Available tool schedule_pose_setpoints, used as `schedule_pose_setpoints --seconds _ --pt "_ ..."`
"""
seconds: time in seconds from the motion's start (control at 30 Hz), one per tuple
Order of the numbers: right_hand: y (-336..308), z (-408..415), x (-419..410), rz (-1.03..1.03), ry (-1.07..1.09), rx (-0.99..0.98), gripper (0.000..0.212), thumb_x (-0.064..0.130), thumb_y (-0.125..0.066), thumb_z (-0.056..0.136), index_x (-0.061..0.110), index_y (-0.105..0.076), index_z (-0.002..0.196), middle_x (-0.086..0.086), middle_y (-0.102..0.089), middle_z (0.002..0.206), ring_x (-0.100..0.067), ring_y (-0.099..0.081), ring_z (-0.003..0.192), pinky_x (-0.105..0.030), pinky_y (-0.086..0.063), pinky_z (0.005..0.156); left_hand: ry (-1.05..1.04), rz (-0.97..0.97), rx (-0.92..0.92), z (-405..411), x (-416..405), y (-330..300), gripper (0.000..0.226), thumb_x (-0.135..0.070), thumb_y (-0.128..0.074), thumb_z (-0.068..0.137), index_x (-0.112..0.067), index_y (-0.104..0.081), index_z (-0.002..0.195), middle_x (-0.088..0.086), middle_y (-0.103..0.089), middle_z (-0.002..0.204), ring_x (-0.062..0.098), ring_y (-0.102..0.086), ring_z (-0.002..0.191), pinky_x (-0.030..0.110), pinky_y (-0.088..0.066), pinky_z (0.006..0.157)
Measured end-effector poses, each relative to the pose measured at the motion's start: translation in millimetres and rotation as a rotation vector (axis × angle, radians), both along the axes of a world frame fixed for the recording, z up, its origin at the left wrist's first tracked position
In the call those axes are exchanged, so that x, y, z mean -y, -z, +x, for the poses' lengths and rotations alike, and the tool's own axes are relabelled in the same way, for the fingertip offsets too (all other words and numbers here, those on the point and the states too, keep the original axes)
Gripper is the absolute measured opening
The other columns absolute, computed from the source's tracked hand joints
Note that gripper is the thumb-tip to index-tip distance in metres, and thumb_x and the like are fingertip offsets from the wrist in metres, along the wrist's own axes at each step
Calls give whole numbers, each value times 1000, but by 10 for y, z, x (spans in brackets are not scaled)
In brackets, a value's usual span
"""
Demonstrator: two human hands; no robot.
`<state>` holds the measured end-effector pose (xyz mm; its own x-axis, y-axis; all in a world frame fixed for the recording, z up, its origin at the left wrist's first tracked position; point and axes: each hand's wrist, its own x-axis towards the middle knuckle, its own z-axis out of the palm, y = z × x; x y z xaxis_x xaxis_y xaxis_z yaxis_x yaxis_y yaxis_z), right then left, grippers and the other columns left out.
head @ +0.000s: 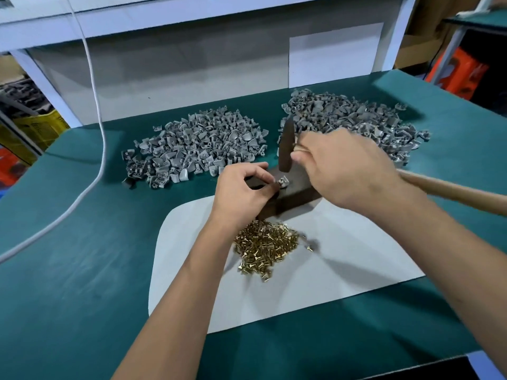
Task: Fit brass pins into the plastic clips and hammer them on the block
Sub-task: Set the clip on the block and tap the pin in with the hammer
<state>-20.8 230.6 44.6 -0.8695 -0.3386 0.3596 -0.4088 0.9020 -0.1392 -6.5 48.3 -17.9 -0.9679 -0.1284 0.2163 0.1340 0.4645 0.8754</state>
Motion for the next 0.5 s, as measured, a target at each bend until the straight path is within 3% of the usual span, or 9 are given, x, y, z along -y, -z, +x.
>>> schedule_pose_setpoints --seconds 0.1,0.2,0.27,0.37,0.43,0.5 --pt "68 73 35 -181 -19 -32 21 40 -40 107 23 -51 104 -4 -53 71 -31 -45 62 -35 -37 60 -2 -5 9 -11 2 3 15 -8 -83 81 -21 -77 75 1 -73 120 5 -68 107 29 -52 102" --pt "127 85 31 11 -24 132 21 42 -39 107 26 -46 96 -5 -55 80 -34 -49 72 -38 -39 65 10 17 13 -1 -9 -2 11 -6 -83 81 -15 -78 77 4 -73 120 11 -69 109 39 -53 103" --pt "36 2 -40 11 -13 80 24 46 -38 105 29 -49 94 0 -52 73 -33 -51 71 -37 -39 66 -3 8 15 11 -13 -6 15 -7 -83 81 -20 -77 75 3 -73 120 8 -68 109 38 -52 104" --pt "15 -9 -94 -318 -64 -154 24 43 -40 105 24 -52 97 8 -42 60 -22 -46 51 -32 -35 58 -13 0 22 -9 -9 -1 19 -9 -83 81 -25 -75 73 0 -73 121 6 -67 109 35 -51 105" --pt "77 40 -17 -195 -78 -87 25 41 -39 107 21 -52 102 4 -45 62 -21 -49 53 -34 -38 57 -5 7 27 -13 -4 3 14 -9 -83 81 -20 -77 75 1 -73 121 8 -69 108 36 -52 104" --pt "149 54 35 25 -44 117 24 43 -39 107 24 -52 103 -1 -51 73 -33 -57 71 -38 -43 64 8 8 23 -9 -7 3 8 -7 -83 81 -13 -78 78 4 -73 121 11 -70 107 38 -53 103"
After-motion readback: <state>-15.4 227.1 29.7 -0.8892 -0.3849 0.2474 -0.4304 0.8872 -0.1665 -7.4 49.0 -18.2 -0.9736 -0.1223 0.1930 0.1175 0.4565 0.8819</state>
